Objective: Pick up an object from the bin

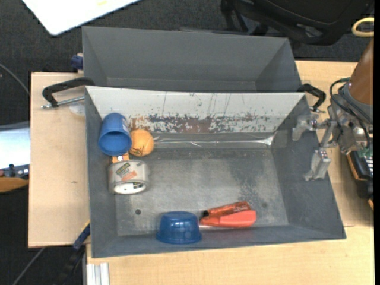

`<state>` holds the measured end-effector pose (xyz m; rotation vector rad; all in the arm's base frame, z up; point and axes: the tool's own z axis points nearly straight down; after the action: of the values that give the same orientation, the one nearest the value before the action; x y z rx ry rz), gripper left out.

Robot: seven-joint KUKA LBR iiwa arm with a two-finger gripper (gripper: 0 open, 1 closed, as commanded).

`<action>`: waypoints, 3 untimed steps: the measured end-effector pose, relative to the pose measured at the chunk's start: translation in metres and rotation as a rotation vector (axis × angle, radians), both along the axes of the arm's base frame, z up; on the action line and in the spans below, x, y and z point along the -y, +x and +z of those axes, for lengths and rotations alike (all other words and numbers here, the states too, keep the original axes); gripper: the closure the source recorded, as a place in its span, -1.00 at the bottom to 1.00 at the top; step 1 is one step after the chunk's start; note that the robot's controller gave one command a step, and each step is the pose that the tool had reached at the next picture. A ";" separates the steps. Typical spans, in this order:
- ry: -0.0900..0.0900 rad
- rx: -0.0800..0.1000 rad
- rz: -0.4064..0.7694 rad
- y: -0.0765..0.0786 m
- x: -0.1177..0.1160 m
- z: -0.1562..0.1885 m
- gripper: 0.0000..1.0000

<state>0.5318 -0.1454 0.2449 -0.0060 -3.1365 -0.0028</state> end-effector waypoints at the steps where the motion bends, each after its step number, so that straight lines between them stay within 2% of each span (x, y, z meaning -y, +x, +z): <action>1: -0.001 0.005 0.002 0.001 0.000 0.003 -1.00; 2: -0.001 0.009 -0.024 0.010 -0.010 0.004 -1.00; 3: -0.002 0.012 -0.017 0.002 -0.007 -0.049 -1.00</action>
Offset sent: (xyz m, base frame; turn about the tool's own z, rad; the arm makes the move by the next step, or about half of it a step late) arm 0.0151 0.0179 0.0021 0.0435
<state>0.5340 -0.1379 0.1957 -0.0329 -3.1485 0.0003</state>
